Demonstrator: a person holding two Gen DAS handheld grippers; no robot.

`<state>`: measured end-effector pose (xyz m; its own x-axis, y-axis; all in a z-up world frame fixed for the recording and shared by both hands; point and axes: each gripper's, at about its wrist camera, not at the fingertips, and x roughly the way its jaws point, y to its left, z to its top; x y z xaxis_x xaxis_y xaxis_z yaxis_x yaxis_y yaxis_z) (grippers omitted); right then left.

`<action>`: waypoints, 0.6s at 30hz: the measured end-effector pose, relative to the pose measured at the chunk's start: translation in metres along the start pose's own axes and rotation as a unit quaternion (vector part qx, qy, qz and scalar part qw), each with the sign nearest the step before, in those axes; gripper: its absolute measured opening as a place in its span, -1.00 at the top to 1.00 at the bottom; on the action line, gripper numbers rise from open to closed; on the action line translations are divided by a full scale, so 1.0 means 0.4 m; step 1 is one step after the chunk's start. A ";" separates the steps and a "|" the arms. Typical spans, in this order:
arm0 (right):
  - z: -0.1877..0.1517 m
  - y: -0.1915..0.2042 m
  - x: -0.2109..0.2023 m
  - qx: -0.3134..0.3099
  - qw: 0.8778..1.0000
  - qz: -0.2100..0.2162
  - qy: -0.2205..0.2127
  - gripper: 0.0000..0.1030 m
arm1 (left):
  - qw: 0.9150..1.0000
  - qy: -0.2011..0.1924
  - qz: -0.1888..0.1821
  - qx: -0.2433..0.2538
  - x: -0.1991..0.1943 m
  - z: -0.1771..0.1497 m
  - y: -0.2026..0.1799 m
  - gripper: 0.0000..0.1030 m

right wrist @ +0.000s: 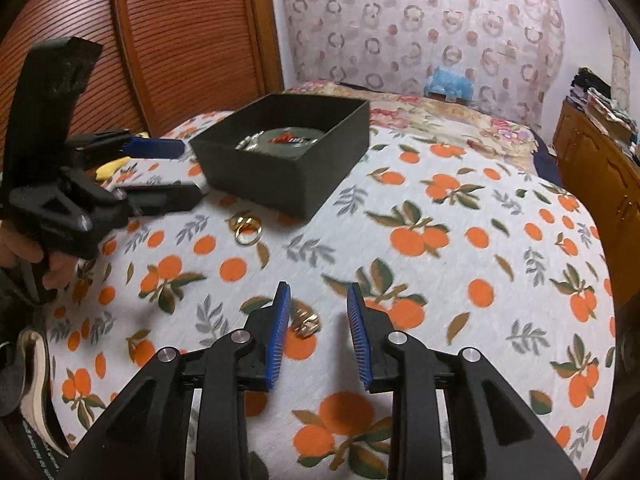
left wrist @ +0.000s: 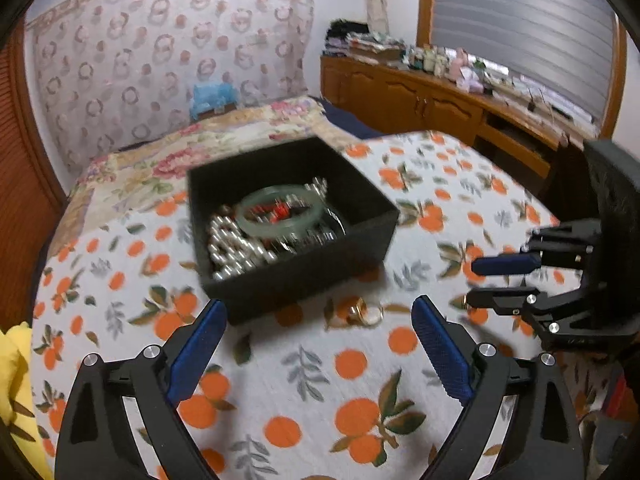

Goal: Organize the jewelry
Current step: 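Move the left tool to the gold ring while the right tool approaches the flower earring, then grasp the gold ring with the left tool while the right tool grasps the flower earring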

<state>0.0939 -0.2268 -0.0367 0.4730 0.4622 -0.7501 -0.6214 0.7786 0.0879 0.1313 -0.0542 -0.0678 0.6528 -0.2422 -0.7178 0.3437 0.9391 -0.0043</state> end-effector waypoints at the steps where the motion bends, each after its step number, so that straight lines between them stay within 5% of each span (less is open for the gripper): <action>1: -0.002 0.007 0.004 -0.005 1.000 0.000 0.004 0.39 | 1.000 0.006 -0.002 0.002 0.010 -0.005 -0.006 -0.75; 11: -0.013 0.026 0.009 -0.027 0.999 -0.019 0.022 0.39 | 0.999 0.038 -0.008 0.024 0.058 -0.019 -0.037 -0.75; 14: -0.012 0.024 0.009 -0.032 0.999 -0.031 0.022 0.68 | 0.998 0.047 -0.005 0.031 0.067 -0.019 -0.045 -0.75; 18: -0.015 0.019 0.007 -0.032 0.999 -0.037 0.021 0.69 | 0.998 0.046 -0.019 0.033 0.064 -0.010 -0.048 -0.75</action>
<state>0.0866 -0.2222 -0.0422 0.4937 0.3849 -0.7798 -0.6243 0.7811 -0.0097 0.1386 -0.0776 -0.0891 0.5748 -0.2514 -0.7787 0.4122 0.9110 0.0101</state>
